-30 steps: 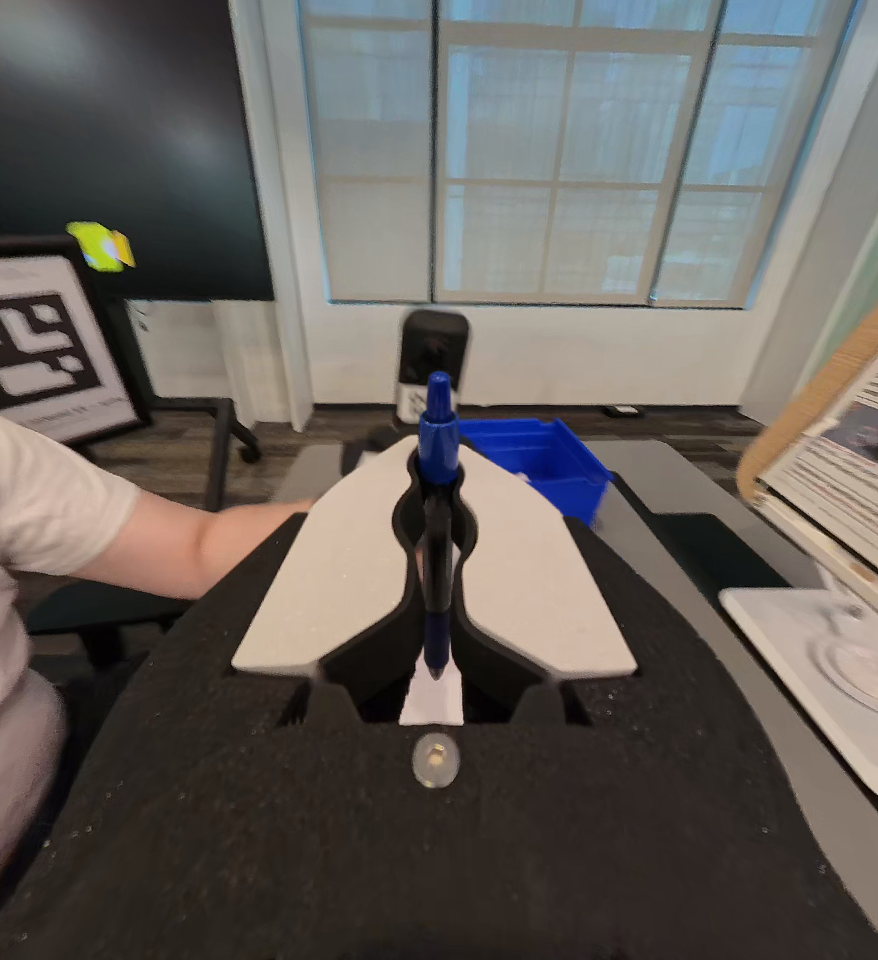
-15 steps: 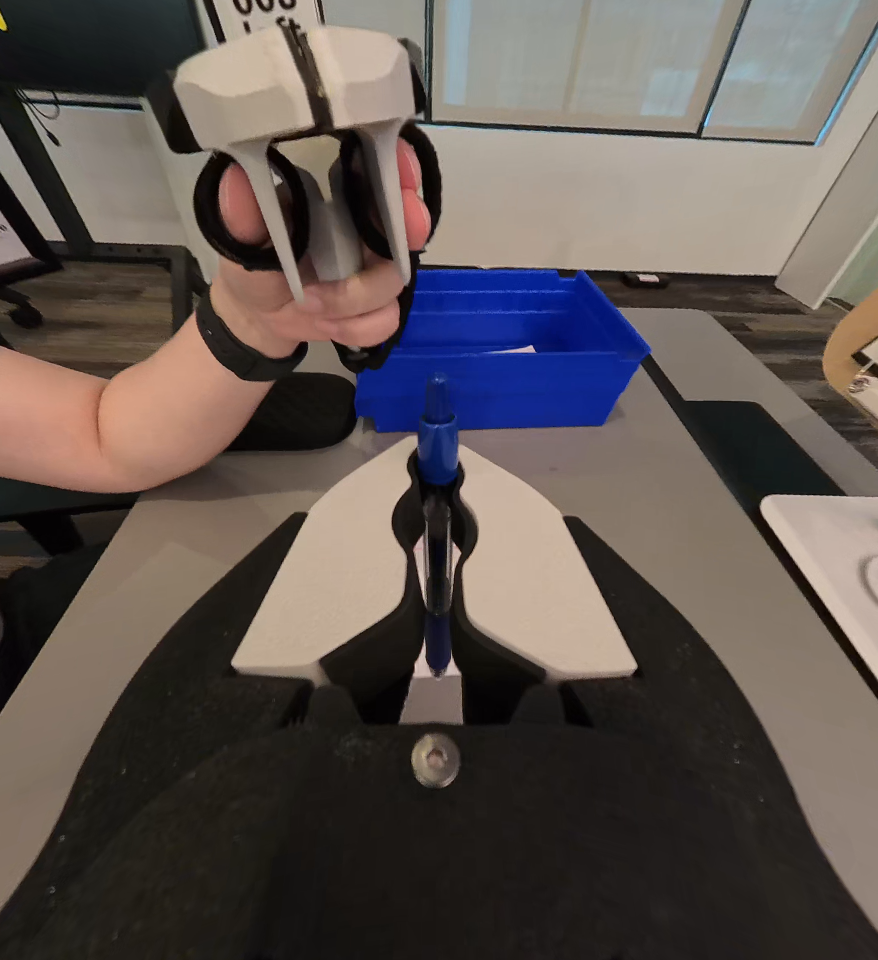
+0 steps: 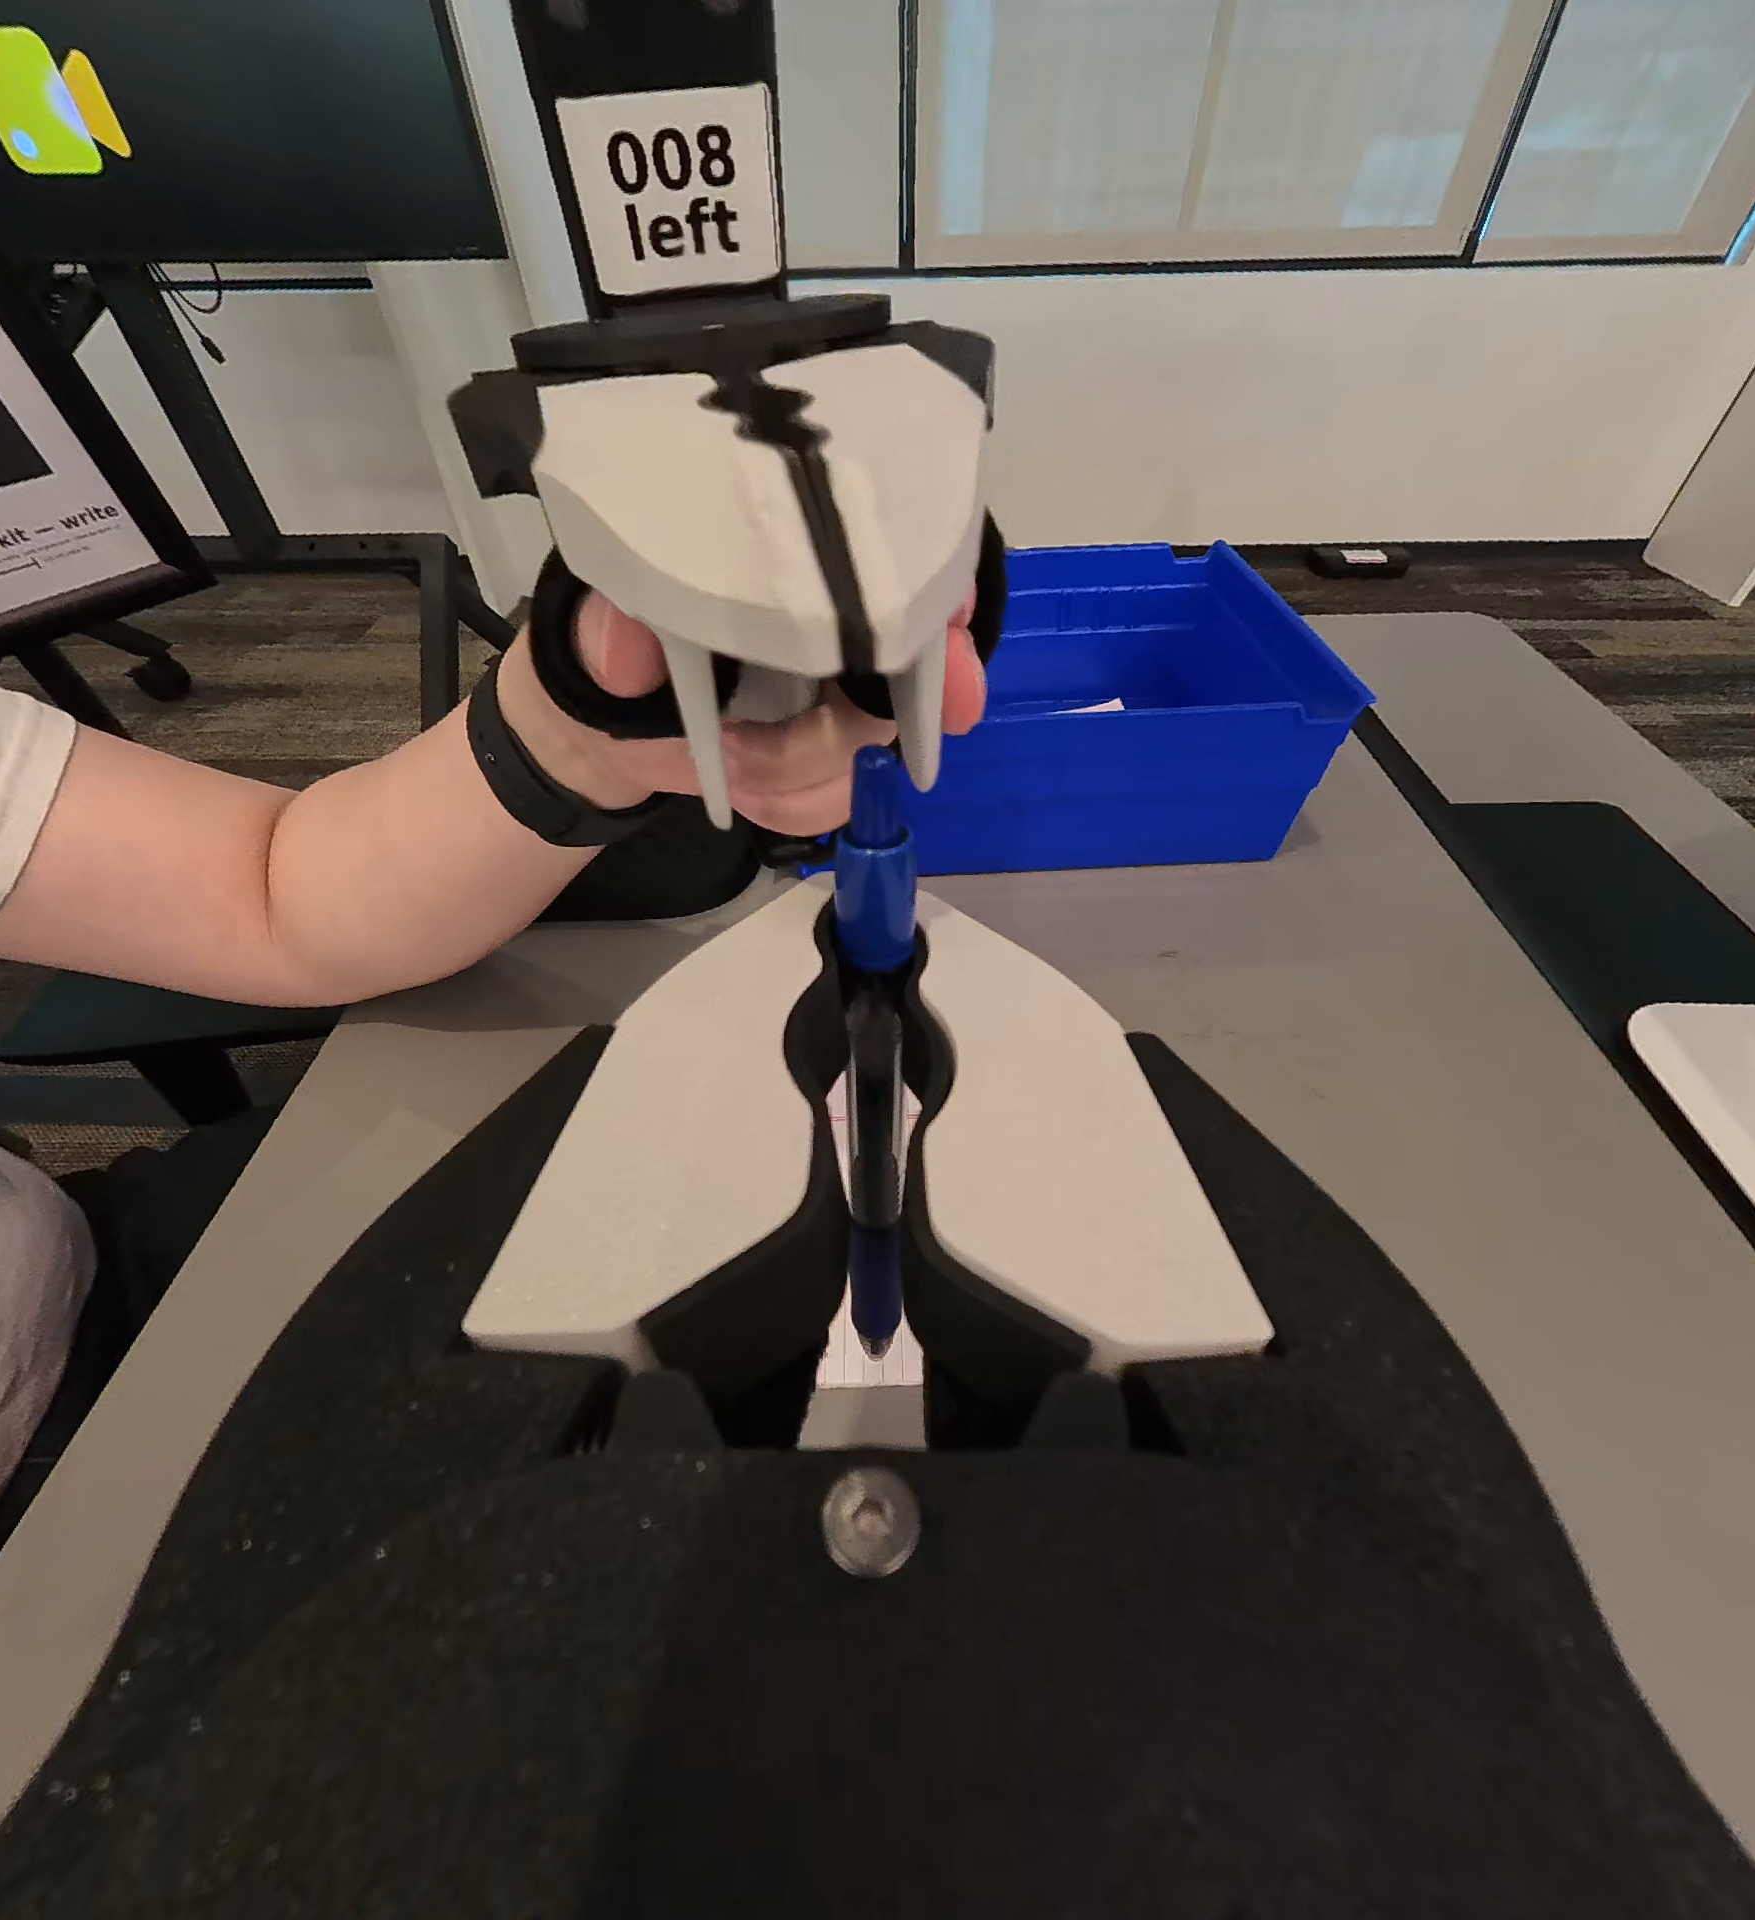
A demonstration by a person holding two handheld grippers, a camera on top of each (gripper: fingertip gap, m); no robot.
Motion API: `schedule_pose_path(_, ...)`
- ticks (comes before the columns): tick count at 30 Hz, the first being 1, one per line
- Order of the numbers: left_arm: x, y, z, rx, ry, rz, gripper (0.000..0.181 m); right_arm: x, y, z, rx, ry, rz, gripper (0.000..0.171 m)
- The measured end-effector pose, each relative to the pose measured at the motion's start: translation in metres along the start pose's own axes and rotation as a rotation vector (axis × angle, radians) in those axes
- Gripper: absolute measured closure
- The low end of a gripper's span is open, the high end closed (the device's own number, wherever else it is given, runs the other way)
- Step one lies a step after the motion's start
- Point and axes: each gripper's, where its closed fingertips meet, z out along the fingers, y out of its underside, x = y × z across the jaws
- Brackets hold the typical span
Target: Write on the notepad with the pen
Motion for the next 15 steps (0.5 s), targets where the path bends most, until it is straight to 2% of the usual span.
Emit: schedule_pose_path(15,-0.011,0.014,0.002,-0.026,0.014,-0.121,0.181,-0.001,-0.001,-0.002,0.018,-0.04,0.058,0.166)
